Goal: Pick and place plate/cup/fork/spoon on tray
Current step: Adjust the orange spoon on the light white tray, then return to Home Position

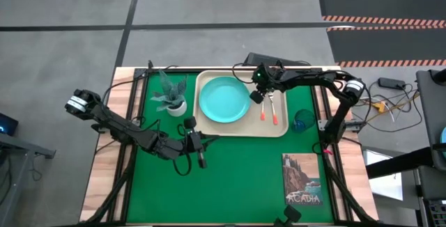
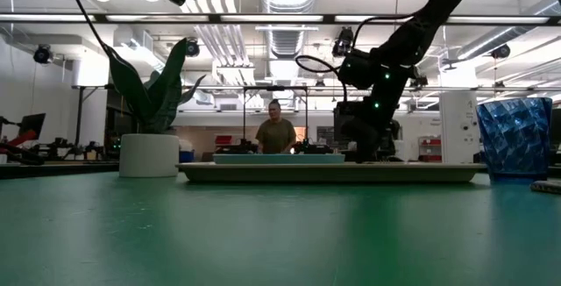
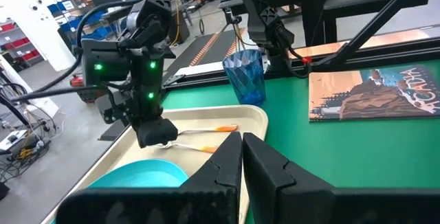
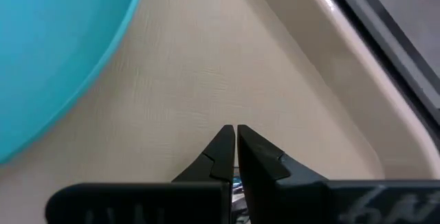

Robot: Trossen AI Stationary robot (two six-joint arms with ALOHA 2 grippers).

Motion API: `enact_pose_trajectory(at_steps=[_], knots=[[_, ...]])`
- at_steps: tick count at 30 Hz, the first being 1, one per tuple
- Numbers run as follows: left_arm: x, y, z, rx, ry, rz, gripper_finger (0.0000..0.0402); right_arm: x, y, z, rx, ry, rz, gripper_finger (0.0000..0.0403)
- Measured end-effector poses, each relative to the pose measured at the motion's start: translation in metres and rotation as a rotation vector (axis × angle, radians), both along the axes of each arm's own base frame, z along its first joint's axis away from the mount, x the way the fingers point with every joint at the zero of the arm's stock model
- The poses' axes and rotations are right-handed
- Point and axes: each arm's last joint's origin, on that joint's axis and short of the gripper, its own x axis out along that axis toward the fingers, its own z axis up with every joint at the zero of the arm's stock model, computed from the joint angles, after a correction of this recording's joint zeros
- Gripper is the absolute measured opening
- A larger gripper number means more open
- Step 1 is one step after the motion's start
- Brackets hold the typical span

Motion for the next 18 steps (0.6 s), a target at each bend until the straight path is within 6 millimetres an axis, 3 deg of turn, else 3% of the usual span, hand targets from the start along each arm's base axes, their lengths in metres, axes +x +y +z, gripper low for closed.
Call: enact_pose_trajectory(at_steps=[9,13,18], knots=[[0.000,0.000,0.000,0.017,0.007,-0.002,0.0000,-0.003,0.013,0.037,-0.004,-0.115,0.051,0.0011],[-0.007,-0.003,-0.007,0.056,0.109,-0.022,0.0000,-0.004,0.038,0.058,0.016,-0.225,0.155,0.0011],[-0.027,-0.002,-0.005,-0.060,0.208,-0.101,0.0000,-0.014,0.081,0.079,-0.071,-0.371,0.282,0.0011]])
